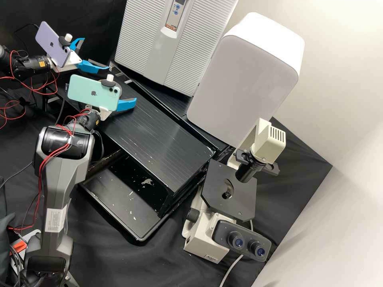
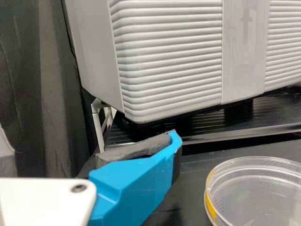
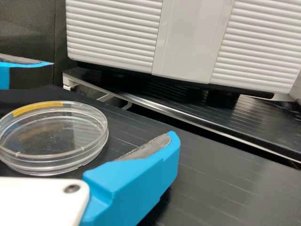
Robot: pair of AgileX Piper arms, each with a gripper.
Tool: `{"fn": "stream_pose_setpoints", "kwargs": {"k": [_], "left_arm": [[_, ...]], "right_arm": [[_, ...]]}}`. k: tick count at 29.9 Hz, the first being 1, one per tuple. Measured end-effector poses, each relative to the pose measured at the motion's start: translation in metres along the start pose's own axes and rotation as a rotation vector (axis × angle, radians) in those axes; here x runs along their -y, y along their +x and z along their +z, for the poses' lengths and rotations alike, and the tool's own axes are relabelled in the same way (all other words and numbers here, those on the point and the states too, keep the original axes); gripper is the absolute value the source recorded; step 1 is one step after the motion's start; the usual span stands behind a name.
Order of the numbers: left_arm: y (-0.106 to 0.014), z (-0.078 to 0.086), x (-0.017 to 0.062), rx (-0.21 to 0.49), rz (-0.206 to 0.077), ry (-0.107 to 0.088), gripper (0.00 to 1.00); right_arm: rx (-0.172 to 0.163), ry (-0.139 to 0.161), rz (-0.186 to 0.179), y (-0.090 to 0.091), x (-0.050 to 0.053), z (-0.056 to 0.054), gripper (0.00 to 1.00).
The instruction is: Slide the petri dish to the right
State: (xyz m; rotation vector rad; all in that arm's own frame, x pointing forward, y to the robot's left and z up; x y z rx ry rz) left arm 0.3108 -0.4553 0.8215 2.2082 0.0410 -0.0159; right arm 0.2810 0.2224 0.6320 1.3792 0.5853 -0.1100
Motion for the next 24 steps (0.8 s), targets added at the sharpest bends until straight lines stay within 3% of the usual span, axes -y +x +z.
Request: {"fn": "stream_pose_setpoints", "kwargs": {"k": [8, 9, 16, 24], "left_arm": [[0.0, 0.0, 0.0, 0.0, 0.0, 0.0, 1.0], [0.0, 0.0, 0.0, 0.0, 0.0, 0.0, 1.0], [0.0, 0.0, 0.0, 0.0, 0.0, 0.0, 1.0], [0.0, 0.0, 0.0, 0.0, 0.0, 0.0, 1.0]], "right_arm": [[-0.001, 0.001, 0.001, 0.0003, -0.0004, -0.0005, 1.0], [-0.004, 0.002, 0.005, 0.0009, -0.0014, -0.0015, 0.0], [-0.007, 0.001, 0.008, 0.0016, -0.002, -0.0024, 0.0], [-0.011, -0.025, 0.008, 0.003, -0.0029, -0.0042, 0.0]]}}
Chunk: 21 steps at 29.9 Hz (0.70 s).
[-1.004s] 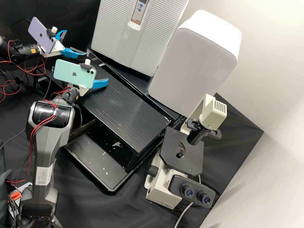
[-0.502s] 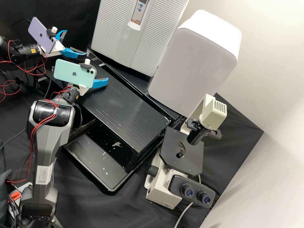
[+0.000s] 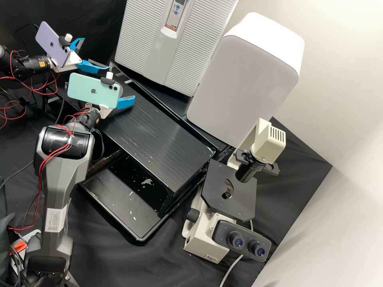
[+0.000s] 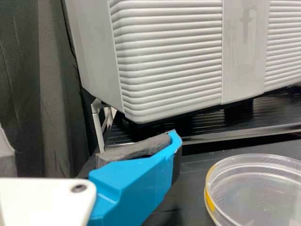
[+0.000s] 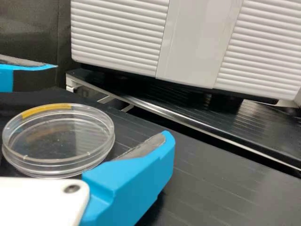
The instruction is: Slide the petri dish to the right
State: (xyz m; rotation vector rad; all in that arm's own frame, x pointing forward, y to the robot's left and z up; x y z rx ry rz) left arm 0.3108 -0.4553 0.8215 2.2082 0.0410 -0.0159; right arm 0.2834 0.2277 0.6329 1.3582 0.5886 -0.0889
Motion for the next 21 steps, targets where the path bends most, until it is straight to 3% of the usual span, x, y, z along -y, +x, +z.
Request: {"fn": "stream_pose_setpoints", "kwargs": {"k": [21], "left_arm": [[0.0, 0.0, 0.0, 0.0, 0.0, 0.0, 1.0]], "right_arm": [[0.008, -0.011, -0.014, 0.0034, 0.0044, 0.0019, 0.0]]}}
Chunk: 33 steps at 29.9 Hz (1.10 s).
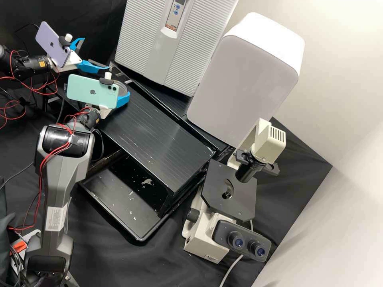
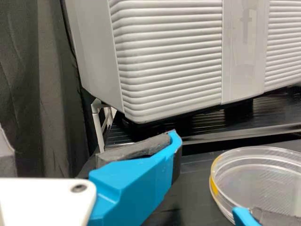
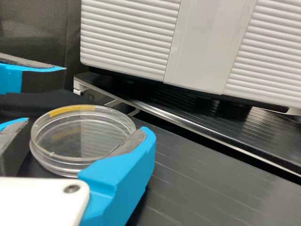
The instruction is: Slide the petri dish to the right
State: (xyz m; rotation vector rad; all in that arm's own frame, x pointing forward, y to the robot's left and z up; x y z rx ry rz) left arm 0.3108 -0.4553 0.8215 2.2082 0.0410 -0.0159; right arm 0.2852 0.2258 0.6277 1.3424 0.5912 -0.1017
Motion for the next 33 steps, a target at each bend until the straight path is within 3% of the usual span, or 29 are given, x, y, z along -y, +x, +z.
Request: {"fn": "stream_pose_setpoints", "kwargs": {"k": [25, 30, 33], "left_arm": [[0.0, 0.0, 0.0, 0.0, 0.0, 0.0, 1.0], [0.0, 0.0, 0.0, 0.0, 0.0, 0.0, 1.0], [0.0, 0.0, 0.0, 0.0, 0.0, 0.0, 1.0]], "right_arm": [[0.007, 0.002, 0.002, 0.0, -0.001, 0.002, 0.0], [0.019, -0.004, -0.013, -0.005, 0.003, 0.007, 0.0], [0.021, -0.009, -0.003, -0.012, 0.002, 0.01, 0.0]]}}
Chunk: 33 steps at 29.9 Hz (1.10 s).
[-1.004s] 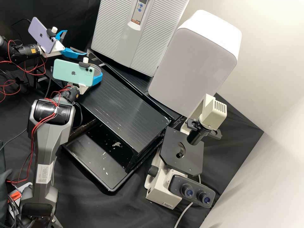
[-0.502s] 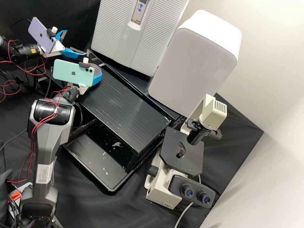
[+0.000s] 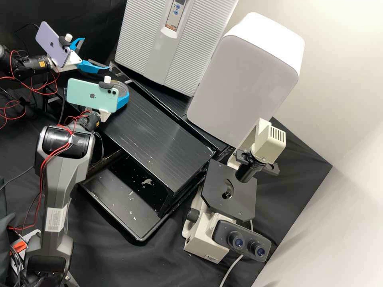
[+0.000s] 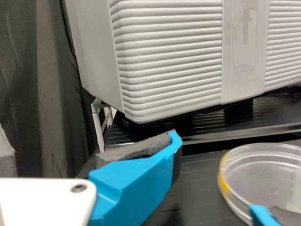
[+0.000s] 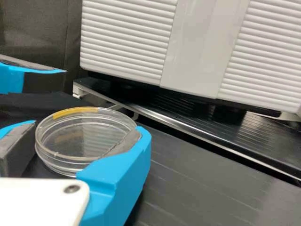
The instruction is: Slide the petri dish to the right
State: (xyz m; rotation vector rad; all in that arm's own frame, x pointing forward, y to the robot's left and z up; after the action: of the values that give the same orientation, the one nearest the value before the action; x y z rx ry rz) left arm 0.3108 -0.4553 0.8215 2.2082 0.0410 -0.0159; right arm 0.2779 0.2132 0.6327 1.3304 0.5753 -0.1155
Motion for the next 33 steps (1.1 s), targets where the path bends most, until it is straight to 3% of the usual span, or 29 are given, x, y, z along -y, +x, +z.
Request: {"fn": "stream_pose_setpoints", "kwargs": {"k": [6, 13, 21, 25, 33], "left_arm": [[0.0, 0.0, 0.0, 0.0, 0.0, 0.0, 1.0], [0.0, 0.0, 0.0, 0.0, 0.0, 0.0, 1.0], [0.0, 0.0, 0.0, 0.0, 0.0, 0.0, 1.0], [0.0, 0.0, 0.0, 0.0, 0.0, 0.0, 1.0], [0.0, 0.0, 0.0, 0.0, 0.0, 0.0, 1.0]], "right_arm": [[0.011, -0.014, 0.017, -0.014, -0.001, 0.009, 0.0], [0.003, -0.052, 0.048, -0.03, -0.004, 0.024, 0.0], [0.002, -0.079, 0.079, -0.053, -0.011, 0.046, 0.0], [0.014, -0.069, 0.1, -0.066, -0.016, 0.062, 0.0], [0.074, -0.003, 0.17, -0.091, -0.025, 0.1, 0.0]]}}
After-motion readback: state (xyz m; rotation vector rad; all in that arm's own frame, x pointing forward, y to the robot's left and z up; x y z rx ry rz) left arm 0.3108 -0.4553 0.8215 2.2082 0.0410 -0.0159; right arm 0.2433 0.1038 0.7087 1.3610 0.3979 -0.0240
